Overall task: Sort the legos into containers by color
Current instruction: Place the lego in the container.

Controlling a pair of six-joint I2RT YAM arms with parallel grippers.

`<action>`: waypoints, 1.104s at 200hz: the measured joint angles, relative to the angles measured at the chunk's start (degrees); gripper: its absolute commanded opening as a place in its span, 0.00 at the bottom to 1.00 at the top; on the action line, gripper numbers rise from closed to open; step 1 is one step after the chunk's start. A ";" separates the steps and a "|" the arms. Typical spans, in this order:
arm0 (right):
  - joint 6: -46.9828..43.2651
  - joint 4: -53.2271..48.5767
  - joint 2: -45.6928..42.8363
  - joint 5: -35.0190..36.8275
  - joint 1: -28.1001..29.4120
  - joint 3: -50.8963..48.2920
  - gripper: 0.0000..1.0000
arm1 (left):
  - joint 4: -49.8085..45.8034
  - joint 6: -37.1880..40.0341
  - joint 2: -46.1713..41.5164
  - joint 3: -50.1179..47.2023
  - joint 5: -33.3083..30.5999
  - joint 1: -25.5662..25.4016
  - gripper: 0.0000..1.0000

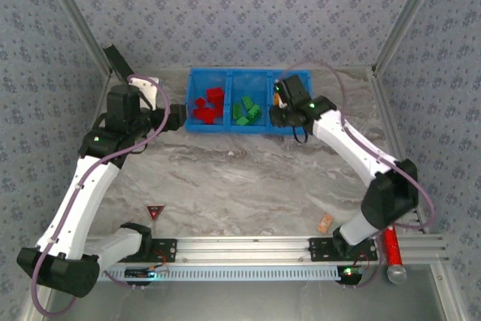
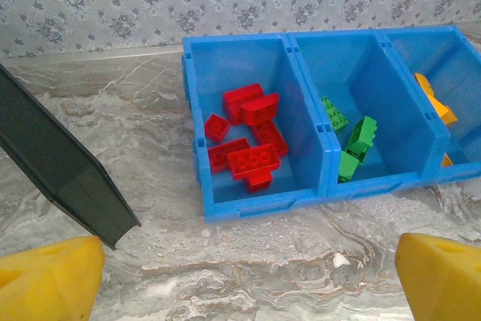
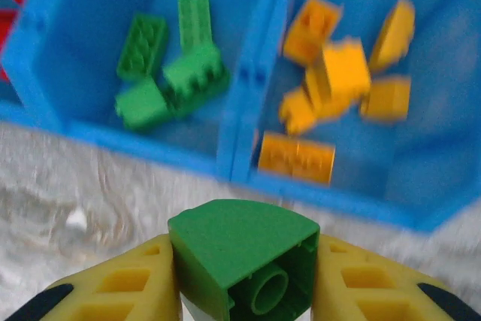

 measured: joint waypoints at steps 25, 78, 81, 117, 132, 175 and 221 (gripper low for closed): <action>-7.80 4.92 8.00 2.82 1.66 7.45 0.44 | 0.00 0.50 0.00 0.00 0.00 0.00 0.99; -20.13 9.75 25.55 5.73 2.82 21.33 0.47 | -0.02 0.63 0.00 0.00 -0.04 0.00 0.99; -20.61 9.75 26.56 5.77 2.82 22.12 0.47 | -0.04 0.63 0.00 0.00 -0.09 0.00 0.99; -24.83 10.58 35.67 7.28 2.54 29.16 0.47 | -0.46 0.83 0.48 0.02 -1.09 0.00 0.99; -25.97 11.08 37.73 7.28 2.29 29.57 0.47 | -0.44 0.83 1.07 0.04 -1.29 0.00 0.99; -27.56 11.32 43.39 7.08 0.90 33.16 0.47 | -0.55 1.05 3.37 0.07 -1.53 0.00 0.99; -27.98 10.71 46.64 5.99 -0.66 38.60 0.56 | -0.83 1.40 5.62 0.33 -1.81 0.00 0.99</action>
